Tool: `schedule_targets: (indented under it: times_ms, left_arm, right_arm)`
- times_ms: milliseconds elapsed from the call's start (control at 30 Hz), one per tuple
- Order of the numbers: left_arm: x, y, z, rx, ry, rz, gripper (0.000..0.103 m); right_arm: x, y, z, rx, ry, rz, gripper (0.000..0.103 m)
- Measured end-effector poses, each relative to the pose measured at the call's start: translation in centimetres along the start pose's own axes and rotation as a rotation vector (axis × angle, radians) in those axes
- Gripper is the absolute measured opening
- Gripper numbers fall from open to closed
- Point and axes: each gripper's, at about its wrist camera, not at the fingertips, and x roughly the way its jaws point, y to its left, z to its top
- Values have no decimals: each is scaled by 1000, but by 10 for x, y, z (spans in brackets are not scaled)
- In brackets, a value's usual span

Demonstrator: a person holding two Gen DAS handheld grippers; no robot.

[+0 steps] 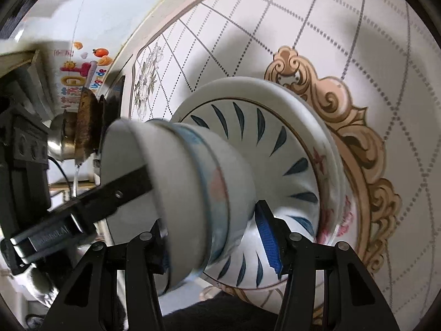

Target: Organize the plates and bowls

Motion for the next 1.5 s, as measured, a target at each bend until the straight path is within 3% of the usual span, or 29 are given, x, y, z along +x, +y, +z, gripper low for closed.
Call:
schedule_targets:
  times_ms: [167, 333, 533, 633, 700, 900, 1267, 1500]
  left_arm:
    - [-26, 4, -13, 39, -77, 29, 60]
    - [-61, -1, -33, 105, -182, 63, 60]
    - [-108, -4, -64, 170, -302, 101, 60]
    - [-135, -6, -82, 181, -367, 106, 65]
    - [-154, -6, -93, 183, -414, 99, 81]
    - [-211, -11, -131, 169, -560, 99, 102]
    - [-266, -14, -206, 121, -662, 114, 103]
    - [-284, -23, -240, 132, -688, 135, 103]
  right_arm:
    - [-34, 17, -17, -20, -102, -107, 57]
    - [-72, 46, -45, -36, -249, -254, 82]
    - [-113, 94, -92, -66, -404, -386, 92]
    - [-130, 114, -113, -82, -473, -439, 93]
    - [-142, 127, -130, -90, -512, -453, 95]
    - [-183, 156, -183, -123, -605, -480, 98]
    - [-262, 211, -292, -240, -787, -525, 102]
    - [-283, 223, -334, -282, -832, -523, 102]
